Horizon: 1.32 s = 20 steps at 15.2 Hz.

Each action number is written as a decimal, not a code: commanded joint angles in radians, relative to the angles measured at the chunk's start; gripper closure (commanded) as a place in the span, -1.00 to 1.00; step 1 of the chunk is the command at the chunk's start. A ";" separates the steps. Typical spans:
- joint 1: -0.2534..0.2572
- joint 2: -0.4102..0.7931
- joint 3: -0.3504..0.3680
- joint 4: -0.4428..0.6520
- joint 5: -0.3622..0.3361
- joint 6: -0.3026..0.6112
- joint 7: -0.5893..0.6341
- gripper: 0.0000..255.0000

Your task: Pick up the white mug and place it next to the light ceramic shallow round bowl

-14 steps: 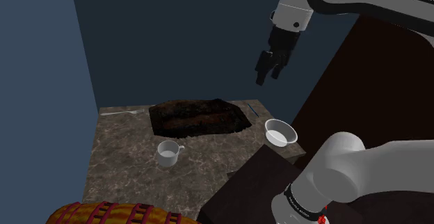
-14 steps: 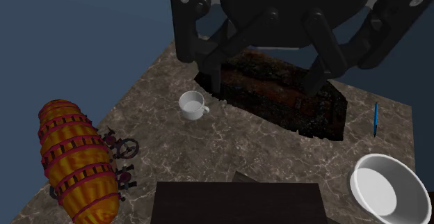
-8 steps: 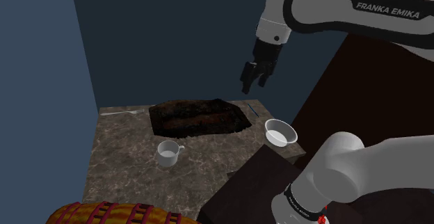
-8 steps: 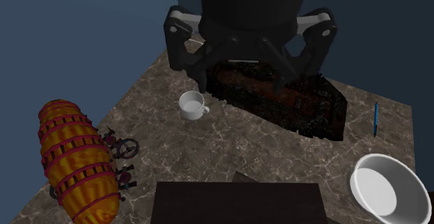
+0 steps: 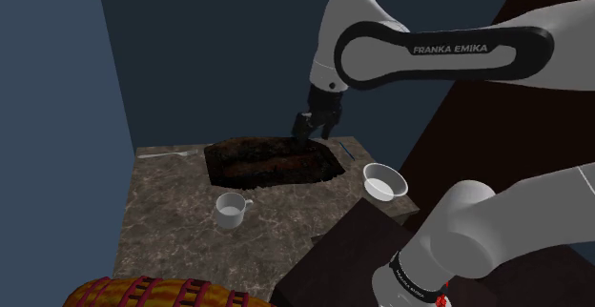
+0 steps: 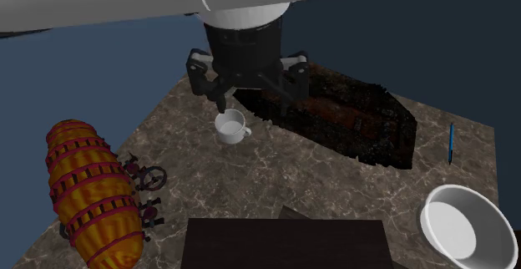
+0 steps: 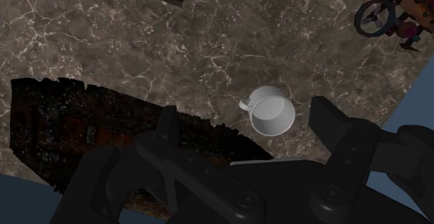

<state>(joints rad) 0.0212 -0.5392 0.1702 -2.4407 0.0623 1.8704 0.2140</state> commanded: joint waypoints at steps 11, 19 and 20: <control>0.001 0.404 0.107 0.019 -0.051 0.383 0.146 -1.00; 0.025 0.731 0.124 0.158 -0.192 0.551 0.295 -1.00; 0.033 0.772 0.120 0.182 -0.212 0.566 0.314 -1.00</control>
<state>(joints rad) 0.0452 0.1829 0.2917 -2.2955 -0.1262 2.4265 0.5033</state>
